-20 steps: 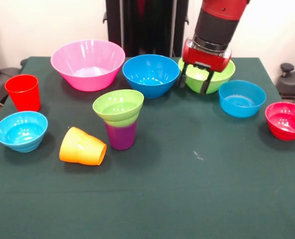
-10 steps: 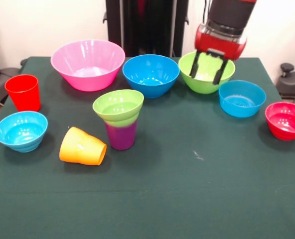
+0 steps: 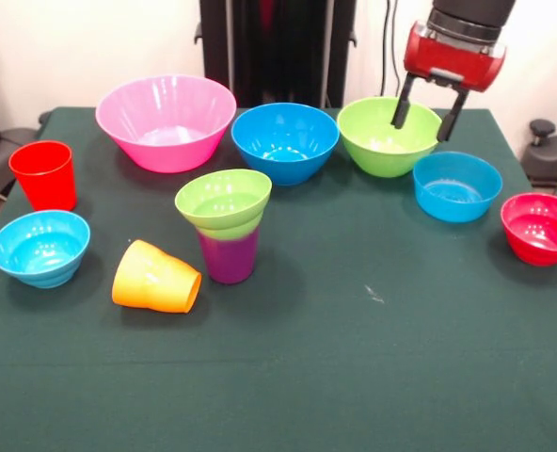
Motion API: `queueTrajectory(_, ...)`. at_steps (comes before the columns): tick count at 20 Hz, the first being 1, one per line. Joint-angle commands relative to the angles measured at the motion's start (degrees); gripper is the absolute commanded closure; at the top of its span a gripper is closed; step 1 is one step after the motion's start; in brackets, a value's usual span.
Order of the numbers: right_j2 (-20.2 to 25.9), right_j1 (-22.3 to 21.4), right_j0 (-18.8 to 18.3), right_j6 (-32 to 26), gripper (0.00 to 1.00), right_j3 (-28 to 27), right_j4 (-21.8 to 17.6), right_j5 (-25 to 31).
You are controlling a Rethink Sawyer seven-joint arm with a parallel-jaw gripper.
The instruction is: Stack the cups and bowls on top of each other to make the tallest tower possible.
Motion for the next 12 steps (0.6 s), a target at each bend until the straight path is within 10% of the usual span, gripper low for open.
queueTrajectory(1,-1.59,4.32,3.41,10.51,0.00,3.90,1.61,-2.10)
queueTrajectory(12,3.22,7.68,-1.92,3.11,0.00,7.29,0.77,-9.61)
